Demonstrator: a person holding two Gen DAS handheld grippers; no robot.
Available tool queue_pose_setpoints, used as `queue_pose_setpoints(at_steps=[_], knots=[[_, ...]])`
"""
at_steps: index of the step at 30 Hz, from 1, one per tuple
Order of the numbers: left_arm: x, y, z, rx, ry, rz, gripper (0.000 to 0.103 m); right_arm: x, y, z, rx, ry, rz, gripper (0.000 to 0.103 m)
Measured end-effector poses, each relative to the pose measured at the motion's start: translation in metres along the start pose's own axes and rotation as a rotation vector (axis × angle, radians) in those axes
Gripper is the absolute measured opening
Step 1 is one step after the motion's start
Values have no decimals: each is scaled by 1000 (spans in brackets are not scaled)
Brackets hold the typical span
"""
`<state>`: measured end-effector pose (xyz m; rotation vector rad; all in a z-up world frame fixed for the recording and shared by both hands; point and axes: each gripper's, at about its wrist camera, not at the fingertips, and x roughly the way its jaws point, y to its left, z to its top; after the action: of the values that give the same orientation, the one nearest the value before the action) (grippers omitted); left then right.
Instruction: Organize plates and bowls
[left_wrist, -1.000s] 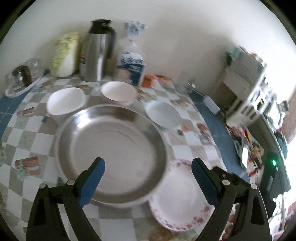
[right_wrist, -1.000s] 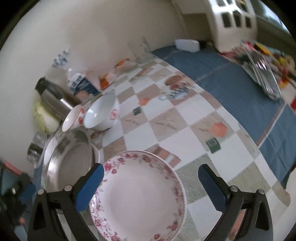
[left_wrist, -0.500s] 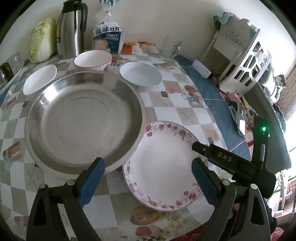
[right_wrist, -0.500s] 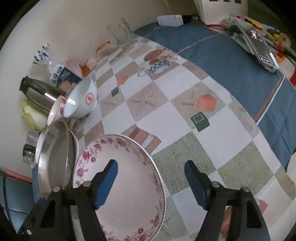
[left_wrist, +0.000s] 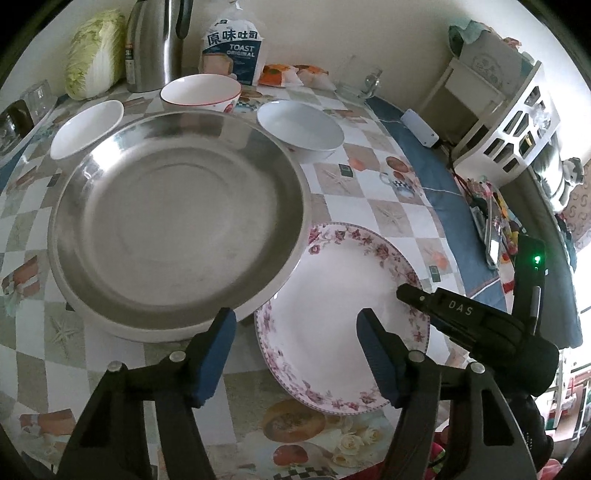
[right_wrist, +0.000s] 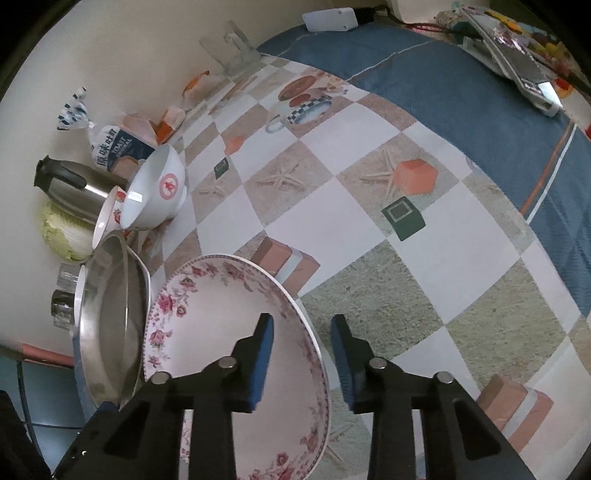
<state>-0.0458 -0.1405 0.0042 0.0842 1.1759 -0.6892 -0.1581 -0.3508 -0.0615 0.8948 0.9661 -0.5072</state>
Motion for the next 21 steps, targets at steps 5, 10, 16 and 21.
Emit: queue_pose_setpoints(at_steps=[5,10,16,21], knots=[[-1,-1,0,-8,7,-11,62,1,0,0,-2,3,-4,20],[0,-5,-3,-2,25,-33,61,1,-1,0,9,2,2,20],[6,-10,-7,12,52,-41,55,-1,-3,1,10,-15,-26,21],[19,-1,-8,-48,97,-64,55,-3,-13,4,53,-29,-28,21]])
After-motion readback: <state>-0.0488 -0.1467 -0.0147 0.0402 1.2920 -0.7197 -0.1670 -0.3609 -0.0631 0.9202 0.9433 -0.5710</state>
